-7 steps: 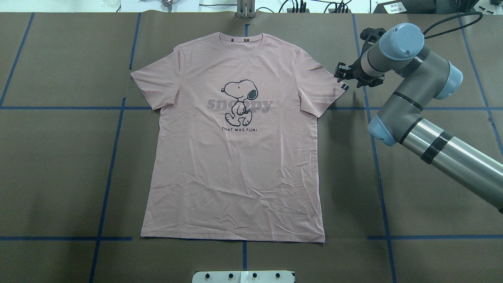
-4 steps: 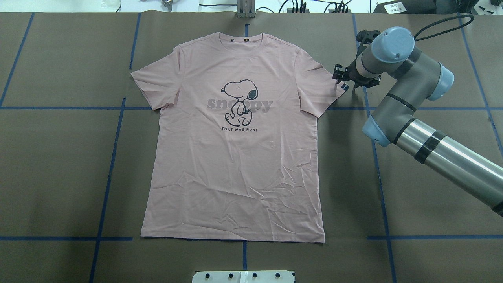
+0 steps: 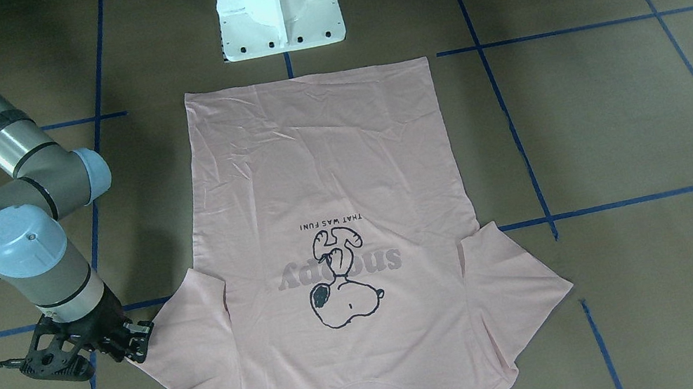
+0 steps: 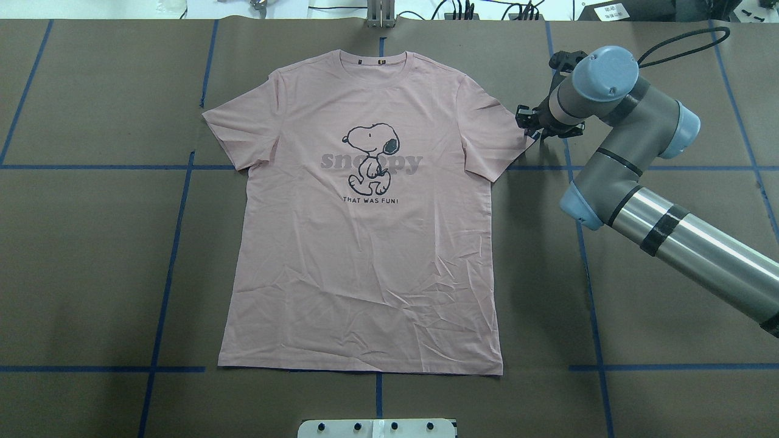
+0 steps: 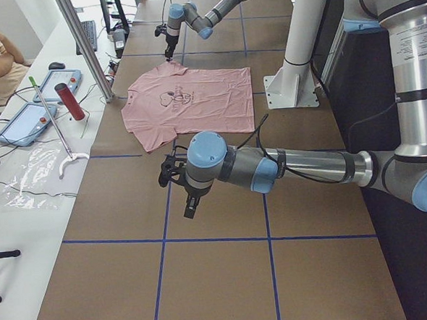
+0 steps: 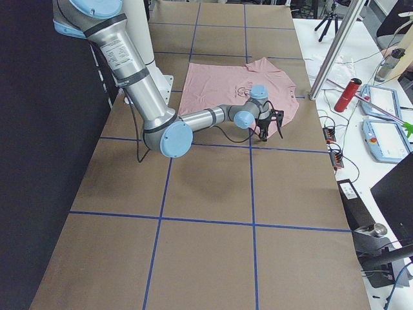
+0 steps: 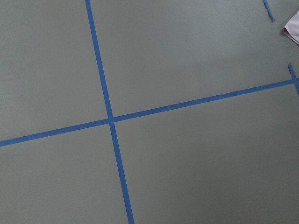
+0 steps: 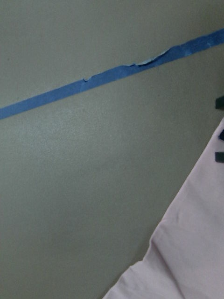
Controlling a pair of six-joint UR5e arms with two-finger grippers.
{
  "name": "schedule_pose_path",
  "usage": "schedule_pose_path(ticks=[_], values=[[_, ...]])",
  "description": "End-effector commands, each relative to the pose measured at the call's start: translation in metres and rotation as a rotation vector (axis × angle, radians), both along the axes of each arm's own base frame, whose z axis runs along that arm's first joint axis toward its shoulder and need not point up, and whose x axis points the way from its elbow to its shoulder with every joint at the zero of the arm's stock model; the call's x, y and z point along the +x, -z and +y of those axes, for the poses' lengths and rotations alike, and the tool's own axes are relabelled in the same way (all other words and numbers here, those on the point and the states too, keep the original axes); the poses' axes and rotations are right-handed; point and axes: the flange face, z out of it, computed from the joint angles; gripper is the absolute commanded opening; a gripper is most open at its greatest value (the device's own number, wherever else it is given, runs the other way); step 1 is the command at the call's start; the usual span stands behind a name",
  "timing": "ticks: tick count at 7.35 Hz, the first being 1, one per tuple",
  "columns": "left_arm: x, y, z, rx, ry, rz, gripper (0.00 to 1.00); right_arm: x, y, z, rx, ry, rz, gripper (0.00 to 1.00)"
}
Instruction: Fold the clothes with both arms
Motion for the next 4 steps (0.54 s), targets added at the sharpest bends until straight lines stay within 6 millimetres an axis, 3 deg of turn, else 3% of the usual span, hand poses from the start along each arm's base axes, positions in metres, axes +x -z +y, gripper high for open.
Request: schedule_pose_path(ticks=[1, 2, 4], values=[[0.000, 0.001, 0.000, 0.003, 0.000, 0.000, 1.00, -0.002, 0.010, -0.002, 0.010, -0.001, -0.013, 0.00], [0.000, 0.002, 0.000, 0.004, 0.000, 0.001, 1.00, -0.005, 0.022, -0.005, 0.018, -0.002, -0.021, 0.00], [0.000, 0.003, 0.000, 0.006, 0.000, 0.001, 1.00, -0.019, 0.086, -0.018, 0.065, 0.001, -0.067, 0.00]])
